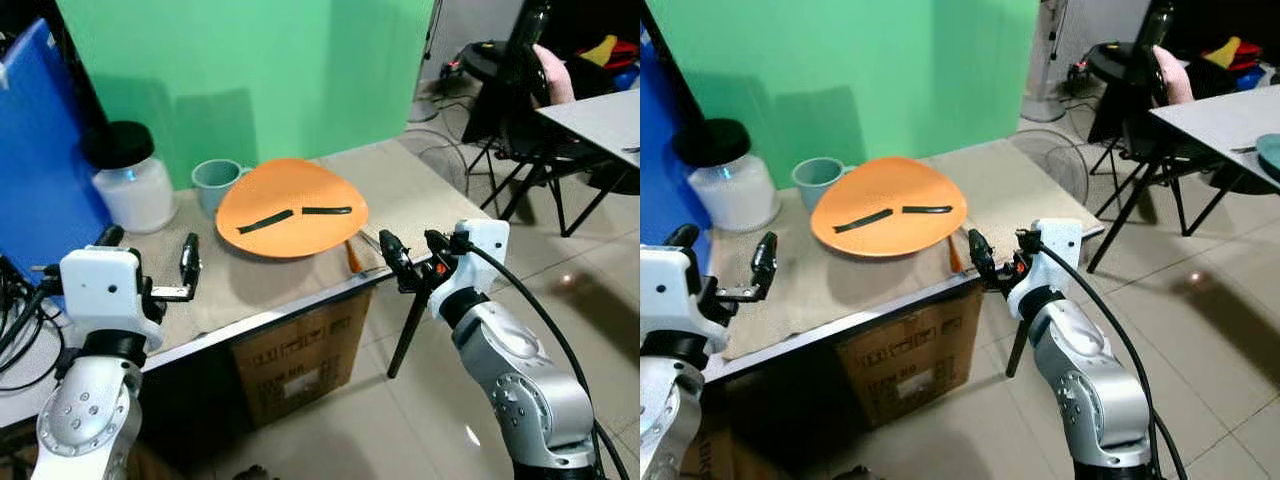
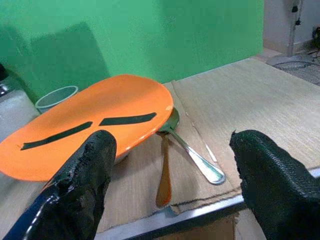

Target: Setting the table

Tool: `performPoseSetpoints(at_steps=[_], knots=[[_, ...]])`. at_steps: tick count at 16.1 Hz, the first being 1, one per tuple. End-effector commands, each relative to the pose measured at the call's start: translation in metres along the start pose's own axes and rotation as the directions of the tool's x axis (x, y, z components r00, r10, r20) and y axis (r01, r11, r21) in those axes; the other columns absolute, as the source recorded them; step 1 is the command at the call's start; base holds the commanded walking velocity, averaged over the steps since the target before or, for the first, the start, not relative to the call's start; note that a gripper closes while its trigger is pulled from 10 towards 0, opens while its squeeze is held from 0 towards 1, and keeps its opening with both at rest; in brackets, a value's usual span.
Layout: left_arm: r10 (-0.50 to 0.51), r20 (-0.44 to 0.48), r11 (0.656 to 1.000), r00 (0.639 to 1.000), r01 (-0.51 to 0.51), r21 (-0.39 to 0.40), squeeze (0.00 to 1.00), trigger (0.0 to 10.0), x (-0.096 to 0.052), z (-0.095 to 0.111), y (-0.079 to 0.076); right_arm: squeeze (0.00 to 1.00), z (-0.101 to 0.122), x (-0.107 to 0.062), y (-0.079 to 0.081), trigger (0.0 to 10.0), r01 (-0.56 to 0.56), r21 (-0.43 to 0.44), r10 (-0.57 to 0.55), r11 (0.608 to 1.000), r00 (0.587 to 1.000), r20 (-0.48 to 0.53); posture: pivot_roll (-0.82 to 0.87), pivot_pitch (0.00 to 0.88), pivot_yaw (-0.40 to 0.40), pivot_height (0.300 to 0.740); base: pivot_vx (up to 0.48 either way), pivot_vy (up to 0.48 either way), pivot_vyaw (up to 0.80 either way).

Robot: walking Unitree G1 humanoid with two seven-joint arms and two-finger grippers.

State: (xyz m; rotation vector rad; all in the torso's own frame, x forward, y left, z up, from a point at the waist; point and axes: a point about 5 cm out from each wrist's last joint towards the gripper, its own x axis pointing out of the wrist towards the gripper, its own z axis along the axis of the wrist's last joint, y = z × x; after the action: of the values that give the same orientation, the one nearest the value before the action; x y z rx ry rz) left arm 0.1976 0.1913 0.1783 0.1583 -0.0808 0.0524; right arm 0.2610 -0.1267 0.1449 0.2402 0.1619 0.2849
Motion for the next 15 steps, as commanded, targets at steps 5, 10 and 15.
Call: performPoseSetpoints(at_steps=[5, 10, 15], knots=[[-0.023, 0.025, 1.0, 0.999, 0.023, 0.006, 0.0, 10.0, 0.001, 0.006, -0.004, 0.0, 0.006, 0.002, -0.004, 10.0, 0.007, 0.0, -0.007, 1.0, 1.0, 0.011, 0.04, 0.0, 0.027, 0.74, 0.362, 0.0, -0.64], [-0.015, 0.016, 1.0, 1.0, 0.015, 0.016, 0.0, 10.0, 0.001, 0.008, 0.0, 0.0, 0.011, 0.007, -0.001, 10.0, -0.046, -0.014, 0.047, 0.999, 0.999, 0.022, 0.05, 0.0, 0.027, 0.74, 0.357, 0.0, 0.0], [0.05, 0.073, 0.997, 0.996, -0.054, 0.053, 0.0, 10.0, -0.006, 0.026, 0.009, 0.0, 0.016, 0.007, 0.013, 10.0, -0.221, 0.017, 0.221, 0.975, 0.975, 0.02, 0.07, 0.0, 0.018, 0.74, 0.118, 0.0, 0.0]])
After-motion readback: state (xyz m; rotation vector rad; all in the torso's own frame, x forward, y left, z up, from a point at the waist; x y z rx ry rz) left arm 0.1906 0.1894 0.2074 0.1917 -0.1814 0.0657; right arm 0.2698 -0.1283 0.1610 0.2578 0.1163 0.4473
